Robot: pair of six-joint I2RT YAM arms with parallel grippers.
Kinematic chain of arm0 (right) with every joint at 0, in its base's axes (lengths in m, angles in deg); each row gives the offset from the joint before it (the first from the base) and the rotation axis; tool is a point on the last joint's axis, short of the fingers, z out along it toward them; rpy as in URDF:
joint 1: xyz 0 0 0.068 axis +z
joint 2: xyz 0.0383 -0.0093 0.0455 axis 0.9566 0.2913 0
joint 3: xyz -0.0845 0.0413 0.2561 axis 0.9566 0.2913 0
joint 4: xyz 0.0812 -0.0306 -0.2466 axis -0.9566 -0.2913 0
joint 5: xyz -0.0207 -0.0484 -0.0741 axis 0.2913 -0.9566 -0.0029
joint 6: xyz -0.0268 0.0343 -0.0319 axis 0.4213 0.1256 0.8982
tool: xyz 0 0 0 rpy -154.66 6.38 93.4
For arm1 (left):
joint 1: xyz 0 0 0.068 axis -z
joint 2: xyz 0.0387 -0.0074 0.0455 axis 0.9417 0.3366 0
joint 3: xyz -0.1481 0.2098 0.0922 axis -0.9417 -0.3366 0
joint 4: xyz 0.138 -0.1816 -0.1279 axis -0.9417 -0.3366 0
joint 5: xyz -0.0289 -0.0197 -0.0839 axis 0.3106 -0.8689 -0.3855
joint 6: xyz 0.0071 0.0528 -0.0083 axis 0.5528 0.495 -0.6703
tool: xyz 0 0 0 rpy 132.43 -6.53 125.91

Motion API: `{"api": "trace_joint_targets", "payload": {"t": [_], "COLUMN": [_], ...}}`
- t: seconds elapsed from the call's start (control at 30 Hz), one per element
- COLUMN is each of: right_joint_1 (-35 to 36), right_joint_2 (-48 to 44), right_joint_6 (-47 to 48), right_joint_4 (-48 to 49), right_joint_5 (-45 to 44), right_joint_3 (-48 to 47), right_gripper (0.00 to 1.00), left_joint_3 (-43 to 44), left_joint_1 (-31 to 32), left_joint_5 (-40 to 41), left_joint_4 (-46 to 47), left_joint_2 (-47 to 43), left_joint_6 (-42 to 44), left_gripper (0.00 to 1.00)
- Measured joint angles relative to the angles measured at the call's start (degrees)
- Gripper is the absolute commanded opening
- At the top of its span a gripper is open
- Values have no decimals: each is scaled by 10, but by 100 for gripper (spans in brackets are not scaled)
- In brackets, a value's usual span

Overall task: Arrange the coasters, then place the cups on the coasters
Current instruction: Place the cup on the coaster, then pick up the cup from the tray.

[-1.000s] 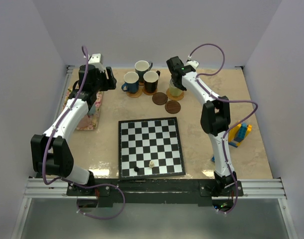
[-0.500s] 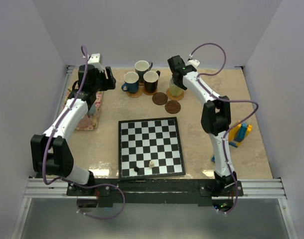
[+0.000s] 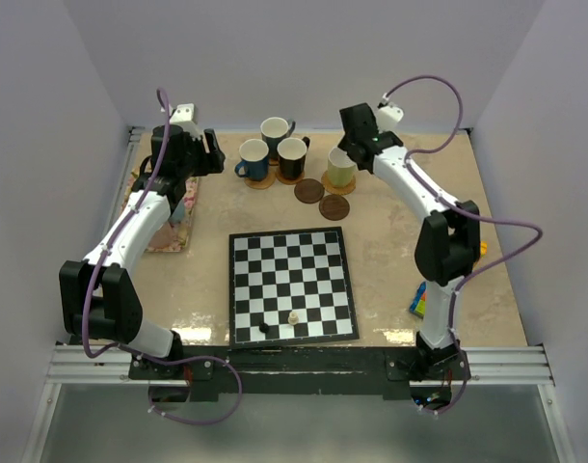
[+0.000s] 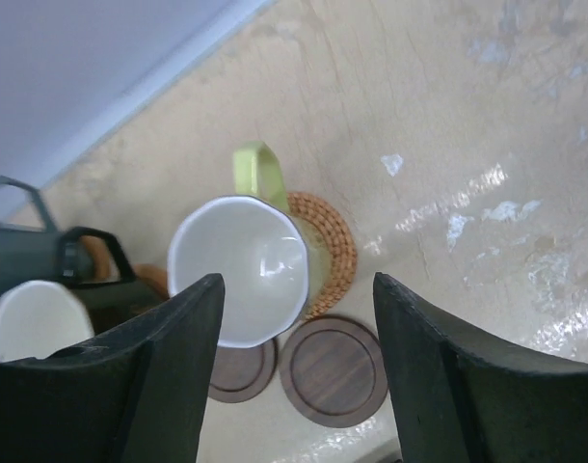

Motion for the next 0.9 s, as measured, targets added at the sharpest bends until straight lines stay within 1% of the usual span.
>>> {"api": "trace_joint_targets", "payload": {"t": [0.1, 0.2, 0.27, 0.37, 0.43, 0.53, 0.7, 0.9], "right_joint_1": [-3, -15, -26, -47, -57, -65, -62, -59], "right_joint_2": [-70, -93, -80, -33, 0, 23, 23, 22], "right_joint_6": [23, 46, 59, 78, 92, 110, 136, 162], "right_joint_4": [56, 99, 107, 103, 102, 99, 120, 128], "right_joint_5": [8, 27, 45, 73, 91, 113, 154, 167], "right_joint_3": [38, 17, -17, -83, -108, -104, -82, -78], "right_gripper": [68, 68, 68, 67, 67, 67, 65, 66], "left_joint_3": [0, 0, 0, 0, 0, 0, 0, 0], "left_joint_1": [0, 0, 0, 0, 0, 0, 0, -15], "left_joint_5": [-1, -3, -3, -3, -4, -4, -6, -11], "left_joint_4": [0, 0, 0, 0, 0, 0, -1, -19], "left_joint_2": [0, 0, 0, 0, 0, 0, 0, 0], "left_joint_6": [0, 0, 0, 0, 0, -1, -3, -8], "left_gripper": [72, 72, 72, 72, 72, 72, 72, 71]}}
